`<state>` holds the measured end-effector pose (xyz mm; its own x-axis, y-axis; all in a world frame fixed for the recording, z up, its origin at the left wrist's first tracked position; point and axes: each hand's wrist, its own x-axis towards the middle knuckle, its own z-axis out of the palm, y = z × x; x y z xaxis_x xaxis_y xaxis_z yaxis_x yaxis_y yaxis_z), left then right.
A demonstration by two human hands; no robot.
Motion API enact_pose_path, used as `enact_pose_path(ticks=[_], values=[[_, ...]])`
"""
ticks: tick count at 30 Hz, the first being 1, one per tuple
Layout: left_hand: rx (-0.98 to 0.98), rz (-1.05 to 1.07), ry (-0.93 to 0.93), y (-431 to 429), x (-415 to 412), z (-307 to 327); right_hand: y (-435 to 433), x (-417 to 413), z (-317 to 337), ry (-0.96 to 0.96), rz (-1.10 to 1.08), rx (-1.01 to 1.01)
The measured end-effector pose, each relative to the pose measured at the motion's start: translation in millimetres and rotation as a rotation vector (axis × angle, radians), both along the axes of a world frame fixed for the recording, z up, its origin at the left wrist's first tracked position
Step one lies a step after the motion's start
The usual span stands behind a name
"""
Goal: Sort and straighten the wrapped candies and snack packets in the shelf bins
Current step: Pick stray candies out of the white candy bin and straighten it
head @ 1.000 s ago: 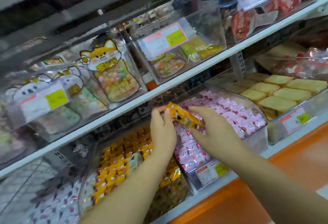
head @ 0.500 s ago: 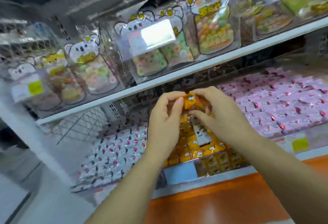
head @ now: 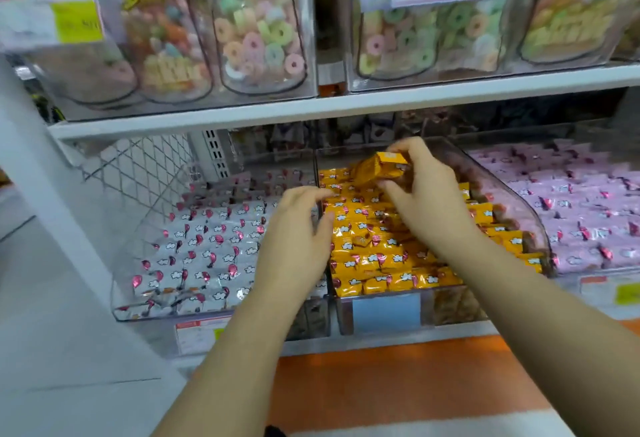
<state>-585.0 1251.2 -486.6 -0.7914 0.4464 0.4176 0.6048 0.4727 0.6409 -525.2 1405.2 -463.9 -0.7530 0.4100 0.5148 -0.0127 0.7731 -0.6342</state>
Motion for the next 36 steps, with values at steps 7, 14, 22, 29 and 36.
enact_pose_path(ticks=[7,14,22,29,36], values=[[-0.034,-0.002,-0.099,2.7,-6.4,-0.7,2.3,-65.6,-2.7,-0.157,-0.089,0.13],[-0.033,-0.028,-0.112,-0.5,-12.5,2.2,7.5,-100.2,-5.2,-0.394,-0.149,0.239],[-0.039,-0.057,-0.105,-1.2,-16.2,-0.8,-2.0,-121.6,-5.0,-0.578,-0.131,0.394],[-0.04,-0.07,-0.101,-1.6,-16.8,-2.3,2.9,-123.9,-11.7,-0.578,-0.165,0.388],[-0.037,-0.073,-0.09,-1.5,-16.8,-1.6,-4.3,-109.2,-19.8,-0.631,-0.082,0.605]])
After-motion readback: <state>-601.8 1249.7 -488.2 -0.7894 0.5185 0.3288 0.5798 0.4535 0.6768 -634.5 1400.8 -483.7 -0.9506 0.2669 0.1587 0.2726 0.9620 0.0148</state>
